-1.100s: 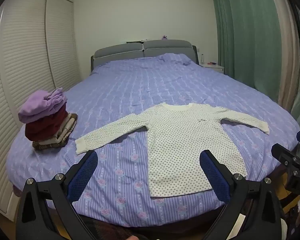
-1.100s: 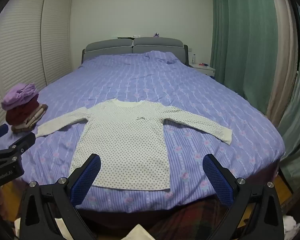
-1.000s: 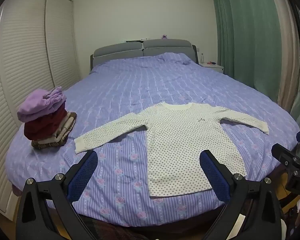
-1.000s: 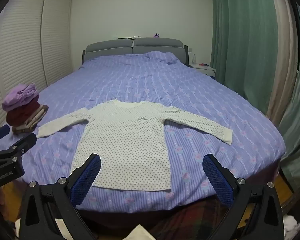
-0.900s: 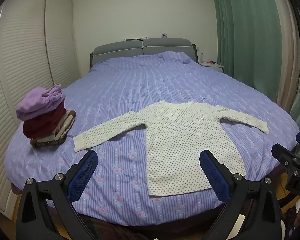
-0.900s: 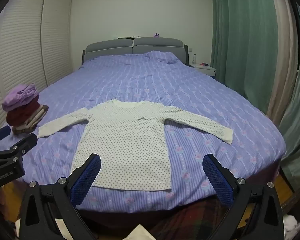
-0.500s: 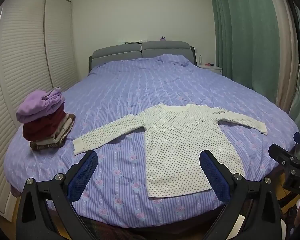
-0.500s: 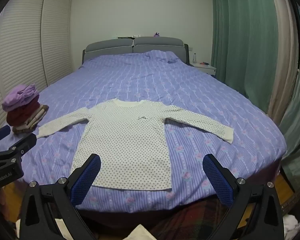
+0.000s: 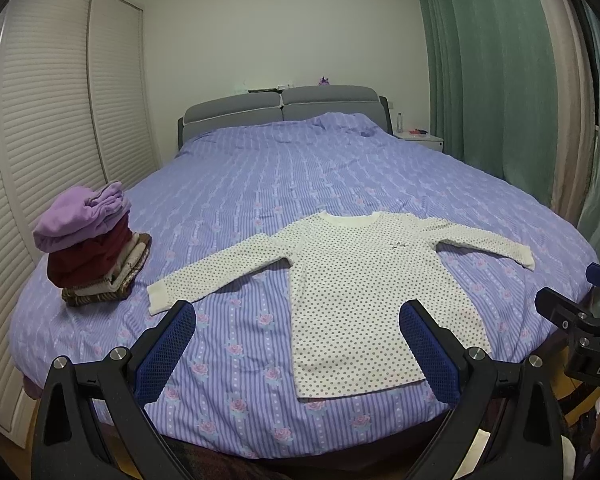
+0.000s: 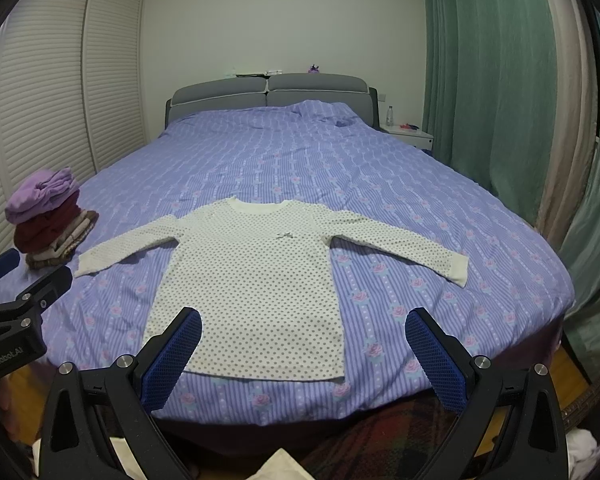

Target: Fold small clothes

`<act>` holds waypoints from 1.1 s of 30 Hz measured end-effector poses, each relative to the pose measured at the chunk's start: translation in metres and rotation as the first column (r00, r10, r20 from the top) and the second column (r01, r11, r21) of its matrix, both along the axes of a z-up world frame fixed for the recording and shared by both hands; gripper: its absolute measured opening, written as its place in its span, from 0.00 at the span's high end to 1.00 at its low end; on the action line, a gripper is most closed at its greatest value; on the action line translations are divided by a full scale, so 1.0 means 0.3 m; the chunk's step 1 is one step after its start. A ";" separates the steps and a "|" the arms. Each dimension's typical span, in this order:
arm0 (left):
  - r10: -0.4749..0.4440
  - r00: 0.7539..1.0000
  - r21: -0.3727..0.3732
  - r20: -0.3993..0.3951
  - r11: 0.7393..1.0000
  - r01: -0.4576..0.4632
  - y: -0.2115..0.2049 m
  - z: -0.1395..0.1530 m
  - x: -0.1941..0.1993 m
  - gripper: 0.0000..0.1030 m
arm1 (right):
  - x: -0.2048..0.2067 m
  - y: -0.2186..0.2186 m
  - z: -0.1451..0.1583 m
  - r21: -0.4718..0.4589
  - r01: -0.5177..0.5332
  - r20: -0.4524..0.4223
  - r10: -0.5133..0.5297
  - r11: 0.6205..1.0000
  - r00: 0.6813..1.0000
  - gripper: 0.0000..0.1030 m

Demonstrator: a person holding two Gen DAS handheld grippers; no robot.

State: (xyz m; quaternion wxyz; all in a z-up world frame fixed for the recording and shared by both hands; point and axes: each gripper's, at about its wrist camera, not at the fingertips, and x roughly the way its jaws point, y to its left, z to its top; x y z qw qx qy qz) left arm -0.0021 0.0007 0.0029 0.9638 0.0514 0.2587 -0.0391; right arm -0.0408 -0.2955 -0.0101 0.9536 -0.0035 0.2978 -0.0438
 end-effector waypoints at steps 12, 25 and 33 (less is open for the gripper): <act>-0.002 1.000 0.004 0.005 1.000 0.002 0.000 0.003 -0.002 0.00 | -0.001 -0.001 0.002 0.001 0.001 0.001 -0.001 1.000 1.000 0.00; -0.002 1.000 0.005 0.008 1.000 0.002 -0.001 0.004 -0.004 0.00 | -0.001 -0.001 0.001 0.001 0.001 0.002 -0.001 1.000 1.000 0.00; -0.003 1.000 0.006 0.012 1.000 0.003 0.001 0.006 -0.005 0.00 | -0.001 -0.001 0.001 0.003 0.000 0.002 0.000 1.000 1.000 0.00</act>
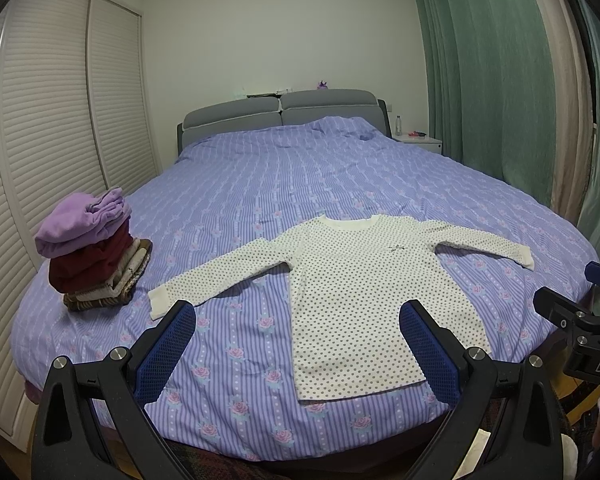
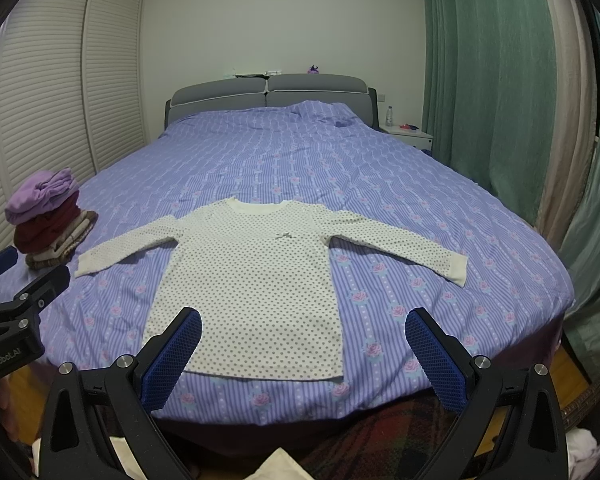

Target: Fold small clothes

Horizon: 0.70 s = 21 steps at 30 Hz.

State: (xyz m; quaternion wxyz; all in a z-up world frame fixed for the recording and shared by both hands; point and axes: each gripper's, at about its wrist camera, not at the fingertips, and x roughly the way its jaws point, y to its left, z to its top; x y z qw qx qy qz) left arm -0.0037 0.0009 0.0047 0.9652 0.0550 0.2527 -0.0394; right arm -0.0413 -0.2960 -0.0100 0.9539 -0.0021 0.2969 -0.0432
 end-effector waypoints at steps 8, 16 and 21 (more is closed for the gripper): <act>-0.001 1.000 0.005 0.008 1.000 0.001 0.002 0.007 -0.002 0.00 | -0.001 0.001 0.000 0.000 0.001 -0.001 -0.001 1.000 1.000 0.00; -0.002 1.000 0.007 0.010 1.000 0.002 -0.002 0.005 -0.007 0.00 | -0.001 0.000 -0.001 -0.002 0.003 -0.001 -0.003 1.000 1.000 0.00; -0.001 1.000 0.009 0.007 1.000 0.001 0.000 0.004 -0.003 0.00 | -0.001 -0.002 -0.001 0.000 0.000 -0.005 0.000 1.000 1.000 0.00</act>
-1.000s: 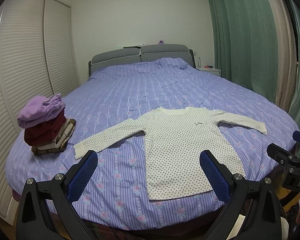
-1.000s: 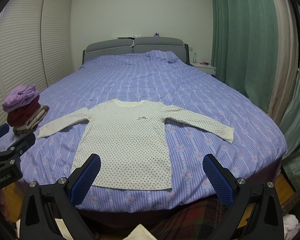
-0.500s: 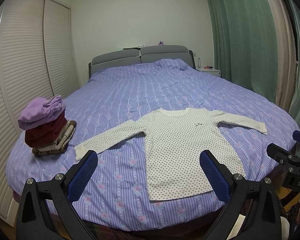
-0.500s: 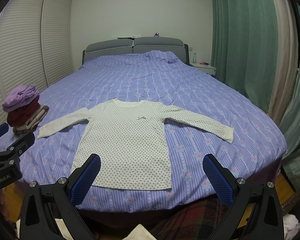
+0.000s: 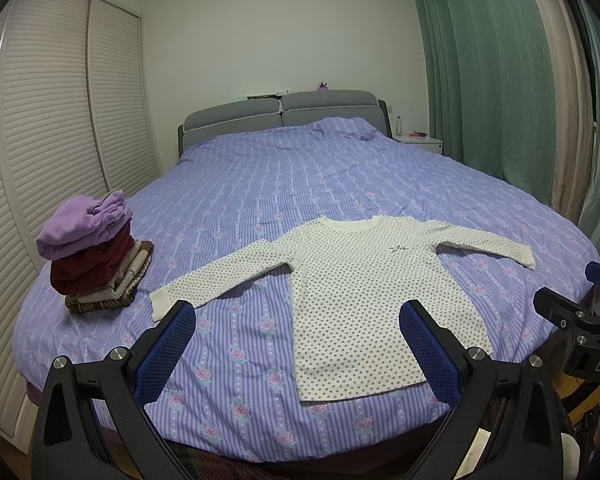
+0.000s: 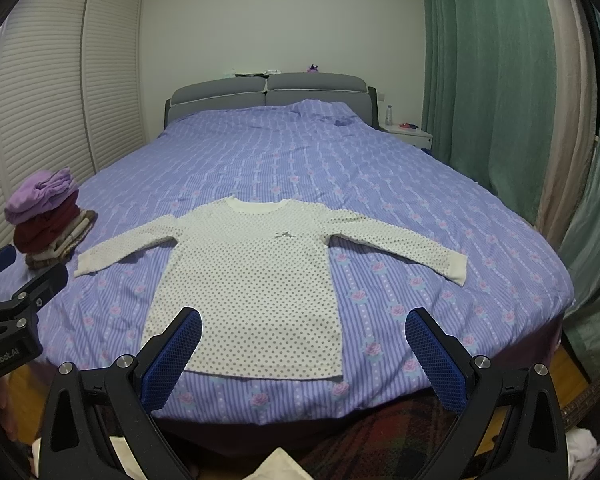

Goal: Fold small clothes
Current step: 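Grasp the sleeve cuff nearest the left tool with the left tool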

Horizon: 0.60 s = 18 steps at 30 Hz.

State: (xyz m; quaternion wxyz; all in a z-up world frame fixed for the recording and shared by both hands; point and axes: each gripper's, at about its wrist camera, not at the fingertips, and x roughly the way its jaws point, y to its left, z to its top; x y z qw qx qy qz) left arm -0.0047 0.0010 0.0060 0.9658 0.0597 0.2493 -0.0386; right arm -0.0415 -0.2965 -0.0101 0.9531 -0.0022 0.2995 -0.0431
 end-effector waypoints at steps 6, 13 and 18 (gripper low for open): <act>0.012 1.000 -0.010 -0.016 1.000 -0.012 0.000 -0.024 0.014 0.00 | 0.009 -0.002 -0.005 0.001 0.006 -0.007 -0.006 1.000 1.000 0.00; 0.107 0.993 -0.043 -0.044 0.993 -0.109 0.076 -0.081 0.073 0.00 | 0.093 0.045 -0.037 -0.011 -0.003 -0.013 0.003 1.000 1.000 0.00; 0.226 0.973 -0.019 -0.040 0.974 -0.226 0.170 -0.115 0.127 0.00 | 0.231 0.138 -0.076 -0.049 -0.072 -0.021 0.071 0.996 0.997 0.00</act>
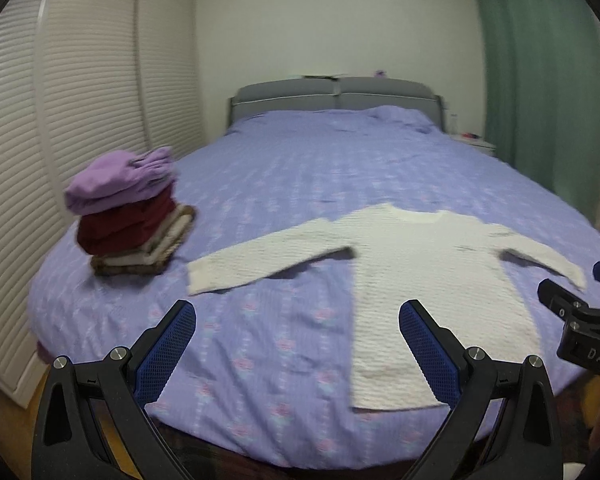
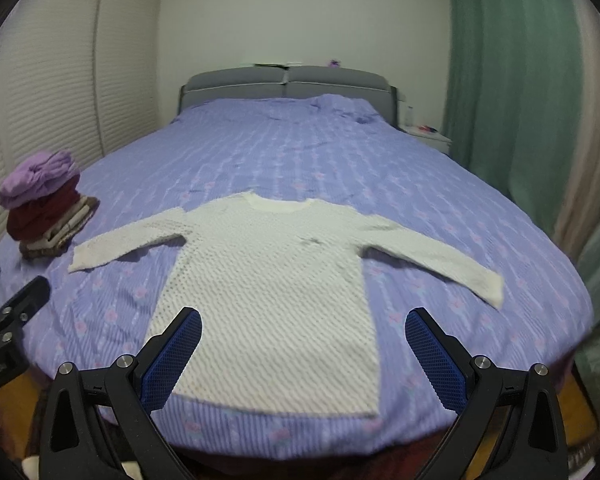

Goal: Fold small clothes
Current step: 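Grasp the sleeve cuff nearest the left tool with the left tool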

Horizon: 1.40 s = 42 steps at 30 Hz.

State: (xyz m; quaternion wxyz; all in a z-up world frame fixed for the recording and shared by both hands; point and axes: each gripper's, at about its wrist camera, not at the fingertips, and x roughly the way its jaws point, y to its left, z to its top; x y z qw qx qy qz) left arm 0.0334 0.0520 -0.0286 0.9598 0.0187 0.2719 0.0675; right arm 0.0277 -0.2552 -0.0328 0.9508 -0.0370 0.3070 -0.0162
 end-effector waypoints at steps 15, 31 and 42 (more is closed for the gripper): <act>0.232 0.958 -0.214 -0.168 0.940 -0.265 0.396 -0.162 0.370 0.28 | 0.491 0.406 -0.122 0.005 -0.289 -0.049 0.289 0.957 0.956 0.00; 0.284 0.915 -0.613 -0.287 0.680 -0.403 0.613 -0.512 0.538 0.58 | 0.691 0.563 -0.307 0.046 -0.330 -0.177 0.333 0.943 0.926 0.00; 0.263 0.936 -0.591 -0.235 0.726 -0.352 0.626 -0.495 0.664 0.83 | 0.720 0.533 -0.326 0.012 -0.269 -0.192 0.266 0.963 0.945 0.00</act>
